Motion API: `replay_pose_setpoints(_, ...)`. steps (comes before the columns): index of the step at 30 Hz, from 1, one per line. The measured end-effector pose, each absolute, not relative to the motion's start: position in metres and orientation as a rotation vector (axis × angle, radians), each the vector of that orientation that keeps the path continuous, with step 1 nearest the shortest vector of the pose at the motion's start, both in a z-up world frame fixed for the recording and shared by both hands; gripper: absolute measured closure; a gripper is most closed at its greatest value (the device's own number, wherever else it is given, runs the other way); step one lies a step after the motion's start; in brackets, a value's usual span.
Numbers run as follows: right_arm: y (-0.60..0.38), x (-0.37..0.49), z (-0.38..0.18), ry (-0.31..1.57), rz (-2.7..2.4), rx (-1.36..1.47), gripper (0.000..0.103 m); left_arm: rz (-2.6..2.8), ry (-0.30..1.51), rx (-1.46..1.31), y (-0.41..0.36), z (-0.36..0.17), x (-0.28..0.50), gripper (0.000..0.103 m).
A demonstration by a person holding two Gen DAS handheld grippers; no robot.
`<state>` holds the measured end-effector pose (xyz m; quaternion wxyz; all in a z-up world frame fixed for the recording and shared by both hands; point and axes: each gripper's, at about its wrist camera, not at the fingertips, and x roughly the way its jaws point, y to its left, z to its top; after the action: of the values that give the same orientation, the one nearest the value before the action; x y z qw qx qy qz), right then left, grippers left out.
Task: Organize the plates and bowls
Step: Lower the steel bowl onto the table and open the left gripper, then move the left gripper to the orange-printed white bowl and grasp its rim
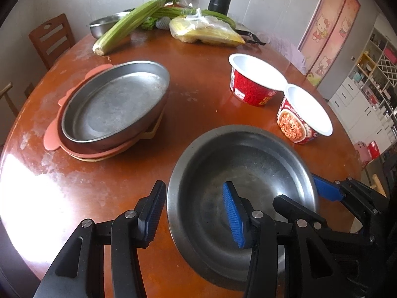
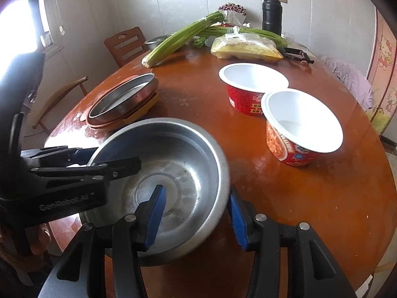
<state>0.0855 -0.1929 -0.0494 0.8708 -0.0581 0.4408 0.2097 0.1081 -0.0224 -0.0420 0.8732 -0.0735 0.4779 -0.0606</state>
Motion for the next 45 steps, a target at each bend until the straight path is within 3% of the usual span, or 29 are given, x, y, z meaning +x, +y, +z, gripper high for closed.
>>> replay_pose_setpoints(25,-0.249,0.079,-0.013,0.814,0.368,-0.007,0.052,-0.131,0.849,-0.103,-0.050,0.029,0.102,0.051)
replay_pose_setpoints(29,-0.263,0.081,-0.008,0.796,0.342,0.024,0.046,-0.147,0.825,-0.073,-0.067,0.038,0.105,0.050)
replay_pose_setpoints(45,-0.320,0.111,0.005,0.764,0.203,0.084,0.044,-0.243,0.877,-0.055,-0.116,0.033,0.156,0.050)
